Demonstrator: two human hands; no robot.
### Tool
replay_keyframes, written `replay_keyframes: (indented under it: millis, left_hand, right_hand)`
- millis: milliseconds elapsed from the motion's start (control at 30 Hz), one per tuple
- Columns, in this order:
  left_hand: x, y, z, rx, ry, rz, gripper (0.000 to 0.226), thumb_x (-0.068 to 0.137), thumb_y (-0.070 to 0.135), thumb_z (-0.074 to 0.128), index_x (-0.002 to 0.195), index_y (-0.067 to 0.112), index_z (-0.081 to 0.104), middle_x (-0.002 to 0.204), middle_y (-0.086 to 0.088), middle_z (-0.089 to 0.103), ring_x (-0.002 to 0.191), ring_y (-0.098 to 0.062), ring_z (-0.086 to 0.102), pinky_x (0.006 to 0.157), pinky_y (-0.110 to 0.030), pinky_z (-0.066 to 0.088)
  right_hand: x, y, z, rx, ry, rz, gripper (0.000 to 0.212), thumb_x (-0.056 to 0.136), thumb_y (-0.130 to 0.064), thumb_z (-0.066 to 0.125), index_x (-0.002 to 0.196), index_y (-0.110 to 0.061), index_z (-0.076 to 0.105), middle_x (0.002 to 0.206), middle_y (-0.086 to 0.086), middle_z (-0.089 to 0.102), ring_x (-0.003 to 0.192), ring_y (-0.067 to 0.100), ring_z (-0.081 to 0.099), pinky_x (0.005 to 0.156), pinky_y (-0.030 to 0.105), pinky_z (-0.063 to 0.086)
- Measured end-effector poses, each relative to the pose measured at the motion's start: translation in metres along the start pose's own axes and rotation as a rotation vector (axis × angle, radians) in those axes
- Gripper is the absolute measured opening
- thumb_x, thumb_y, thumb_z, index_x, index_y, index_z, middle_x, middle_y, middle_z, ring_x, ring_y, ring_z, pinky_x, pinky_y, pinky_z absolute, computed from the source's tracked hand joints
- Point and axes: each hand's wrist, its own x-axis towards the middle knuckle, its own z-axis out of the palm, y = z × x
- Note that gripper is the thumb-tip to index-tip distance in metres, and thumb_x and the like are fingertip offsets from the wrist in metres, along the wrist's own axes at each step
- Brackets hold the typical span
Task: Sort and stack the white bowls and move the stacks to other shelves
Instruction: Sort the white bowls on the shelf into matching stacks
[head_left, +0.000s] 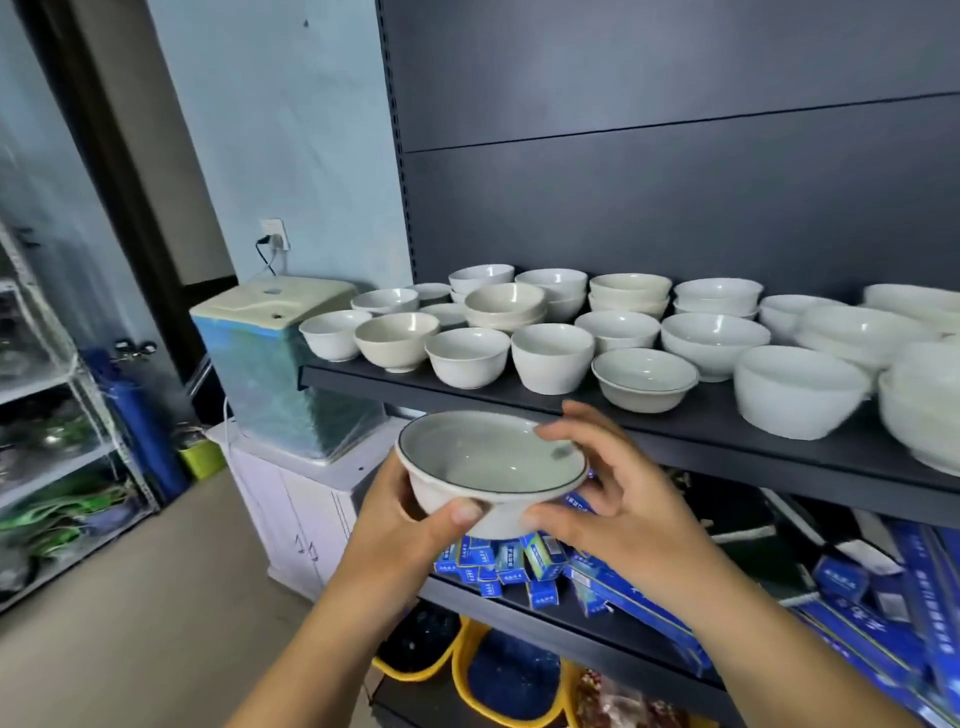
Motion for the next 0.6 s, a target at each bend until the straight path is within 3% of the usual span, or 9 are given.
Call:
replay_keyframes:
  millis: [100,167,267,333,400,467,533,600]
  left_hand:
    - [0.012,-0.006,-0.011,0.013,0.014,0.006,0.098,0.031,0.071,0.077,0.108,0.015,0.055,0.097,0.01,0.072,0.092,-0.005,0.066,0.07,-0.013,0.049]
    - [0.02,-0.011,-0.012,0.027,-0.005,0.015,0.095,0.032,0.072,0.077,0.106,0.017,0.056,0.096,0.012,0.072,0.09,-0.002,0.066,0.069,-0.012,0.049]
    - [0.038,-0.016,-0.006,0.064,-0.085,0.033,0.091,0.034,0.073,0.074,0.106,0.019,0.054,0.096,0.021,0.07,0.089,0.006,0.064,0.069,-0.006,0.046]
    - [0.055,-0.017,0.002,0.084,-0.161,0.037,0.092,0.037,0.072,0.074,0.107,0.017,0.052,0.098,0.023,0.069,0.092,0.007,0.062,0.072,-0.005,0.045]
    - [0.076,-0.019,0.012,0.108,-0.241,0.048,0.088,0.04,0.07,0.075,0.107,0.018,0.052,0.1,0.022,0.069,0.094,0.006,0.062,0.075,-0.007,0.045]
    - [0.098,-0.02,0.028,0.123,-0.298,0.073,0.086,0.04,0.068,0.076,0.107,0.021,0.051,0.101,0.016,0.069,0.096,0.006,0.06,0.079,-0.008,0.044]
    - [0.122,-0.022,0.044,0.144,-0.34,0.118,0.084,0.038,0.057,0.081,0.108,0.022,0.05,0.103,0.014,0.067,0.098,0.007,0.059,0.081,-0.009,0.043]
    - [0.146,-0.022,0.06,0.215,-0.376,0.138,0.076,0.041,0.043,0.079,0.109,0.025,0.05,0.106,0.014,0.065,0.097,0.009,0.057,0.081,-0.008,0.042]
  right_hand:
    - [0.016,0.005,0.003,0.014,-0.09,0.148,0.064,0.038,-0.044,0.076,0.099,-0.049,0.055,0.117,-0.027,0.052,0.114,-0.004,0.052,0.097,0.015,0.043]
    - [0.024,0.007,-0.004,0.041,-0.132,0.22,0.085,0.037,-0.042,0.076,0.115,-0.043,0.043,0.12,-0.025,0.051,0.109,-0.014,0.05,0.092,0.009,0.042]
    - [0.037,0.012,-0.022,-0.015,-0.166,0.284,0.121,0.038,-0.033,0.081,0.142,-0.026,0.02,0.117,-0.034,0.045,0.101,-0.025,0.046,0.089,0.005,0.04]
    - [0.043,0.008,-0.037,-0.108,-0.184,0.294,0.113,0.043,-0.023,0.085,0.14,-0.023,0.027,0.104,-0.042,0.048,0.095,-0.027,0.049,0.087,0.006,0.04]
    - [0.048,0.0,-0.055,-0.149,-0.192,0.282,0.073,0.053,-0.006,0.085,0.112,-0.028,0.048,0.086,-0.042,0.058,0.085,-0.026,0.053,0.079,0.003,0.042]
    - [0.054,-0.009,-0.076,-0.209,-0.177,0.256,0.051,0.05,-0.012,0.077,0.093,-0.025,0.053,0.084,-0.035,0.06,0.083,-0.026,0.052,0.081,0.002,0.044]
    - [0.067,-0.014,-0.101,-0.323,-0.164,0.218,0.059,0.045,-0.026,0.079,0.1,-0.029,0.056,0.1,-0.022,0.064,0.095,-0.018,0.056,0.09,0.01,0.044]
    - [0.082,-0.018,-0.126,-0.509,-0.181,0.195,0.066,0.047,-0.042,0.085,0.106,-0.025,0.058,0.109,-0.007,0.066,0.107,0.003,0.059,0.095,0.024,0.045]
